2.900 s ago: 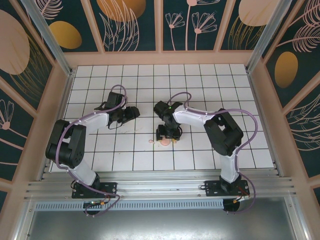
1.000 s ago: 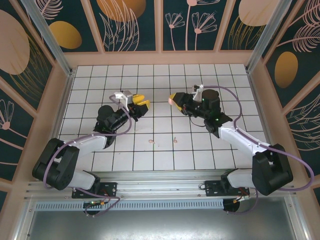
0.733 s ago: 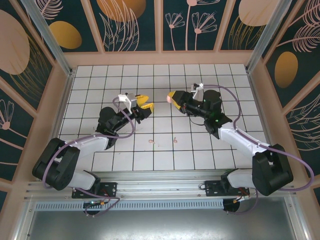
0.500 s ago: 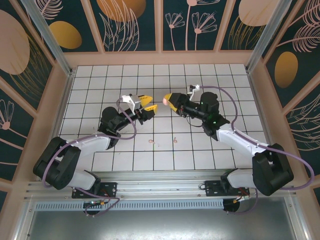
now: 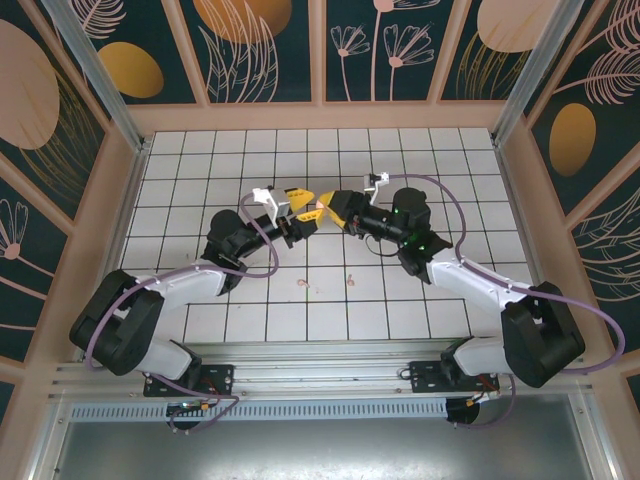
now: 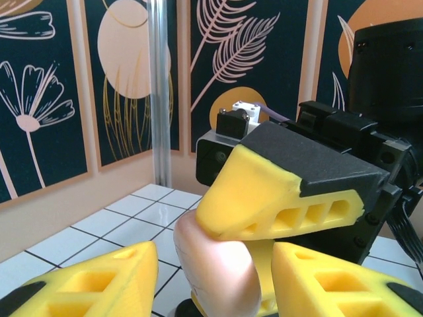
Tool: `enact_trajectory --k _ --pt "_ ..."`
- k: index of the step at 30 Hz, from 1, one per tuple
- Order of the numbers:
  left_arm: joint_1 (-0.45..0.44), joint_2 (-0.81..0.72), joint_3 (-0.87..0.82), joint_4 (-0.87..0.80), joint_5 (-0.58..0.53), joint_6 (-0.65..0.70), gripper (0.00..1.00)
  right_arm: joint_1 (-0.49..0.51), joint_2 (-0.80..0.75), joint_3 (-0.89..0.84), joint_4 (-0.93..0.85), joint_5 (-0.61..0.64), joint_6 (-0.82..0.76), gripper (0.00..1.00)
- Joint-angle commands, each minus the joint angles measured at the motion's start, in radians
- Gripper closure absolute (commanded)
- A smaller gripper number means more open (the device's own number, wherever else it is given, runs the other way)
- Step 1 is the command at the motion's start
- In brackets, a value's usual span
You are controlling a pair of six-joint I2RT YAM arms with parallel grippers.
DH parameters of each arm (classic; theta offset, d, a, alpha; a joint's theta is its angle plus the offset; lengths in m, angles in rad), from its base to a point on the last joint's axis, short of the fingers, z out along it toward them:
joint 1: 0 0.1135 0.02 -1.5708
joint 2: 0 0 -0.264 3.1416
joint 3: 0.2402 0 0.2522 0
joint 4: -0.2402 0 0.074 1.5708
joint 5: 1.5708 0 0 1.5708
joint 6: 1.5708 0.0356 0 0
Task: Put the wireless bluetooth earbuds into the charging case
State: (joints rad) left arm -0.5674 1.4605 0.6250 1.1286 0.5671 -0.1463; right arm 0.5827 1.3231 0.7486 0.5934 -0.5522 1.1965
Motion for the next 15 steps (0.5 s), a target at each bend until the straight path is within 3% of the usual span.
enact_trajectory --k 1,15 --pt "-0.011 0.01 0.035 -0.026 -0.013 -0.004 0.51 0.015 0.004 0.02 0.057 0.018 0.006 0.58" --pt "-0.02 0.017 0.033 -0.045 -0.044 -0.025 0.62 0.036 -0.004 0.021 0.07 0.038 0.002 0.58"
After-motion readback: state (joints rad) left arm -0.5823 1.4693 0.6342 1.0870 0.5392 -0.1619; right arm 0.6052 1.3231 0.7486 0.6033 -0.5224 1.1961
